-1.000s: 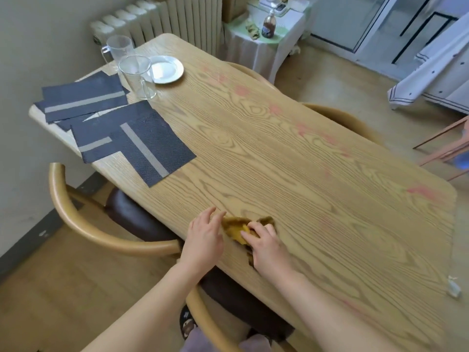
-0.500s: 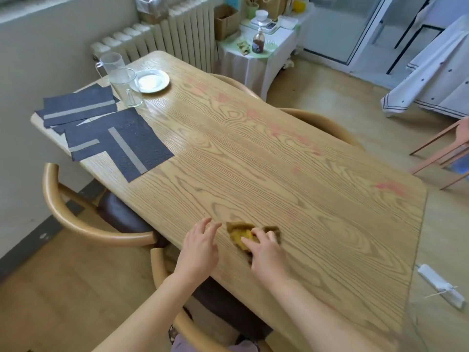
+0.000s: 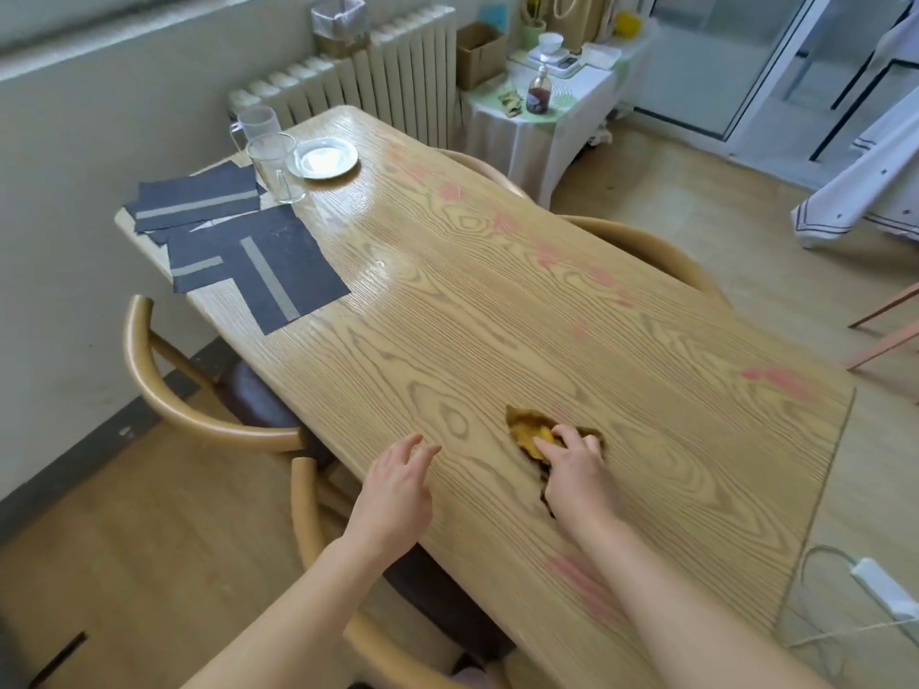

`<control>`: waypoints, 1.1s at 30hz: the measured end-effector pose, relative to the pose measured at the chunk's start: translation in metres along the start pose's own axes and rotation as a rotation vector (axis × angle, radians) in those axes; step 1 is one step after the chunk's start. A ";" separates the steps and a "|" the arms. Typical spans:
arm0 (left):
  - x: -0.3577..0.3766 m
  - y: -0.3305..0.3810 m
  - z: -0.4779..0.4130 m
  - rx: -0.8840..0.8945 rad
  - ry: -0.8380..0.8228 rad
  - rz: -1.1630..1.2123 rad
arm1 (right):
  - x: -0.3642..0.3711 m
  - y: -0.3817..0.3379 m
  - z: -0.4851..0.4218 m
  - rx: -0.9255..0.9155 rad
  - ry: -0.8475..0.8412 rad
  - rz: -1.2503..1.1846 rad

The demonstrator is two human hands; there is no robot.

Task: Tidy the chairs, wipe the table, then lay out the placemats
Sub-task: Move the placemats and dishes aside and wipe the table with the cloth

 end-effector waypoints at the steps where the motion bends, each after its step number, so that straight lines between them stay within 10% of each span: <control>1: 0.001 0.000 0.002 0.004 -0.004 -0.005 | 0.001 -0.001 0.002 0.007 0.008 -0.007; 13: 0.013 0.007 0.041 0.028 0.045 0.014 | 0.049 -0.044 0.075 -0.285 -0.151 0.057; 25: 0.022 0.023 0.086 0.039 0.061 0.046 | 0.024 0.012 0.087 -0.012 -0.130 0.091; 33: 0.027 0.043 0.104 -0.016 0.088 0.054 | 0.045 -0.008 0.123 -0.355 -0.266 0.246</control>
Point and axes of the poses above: each hand's wrist, its own z-axis away from the middle knuckle, its own x-axis out of the palm, y = z × x, the point moved 2 cm from there along -z, towards the middle knuckle, and after that the axes turned 11 degrees about -z, right-handed, at the moved point
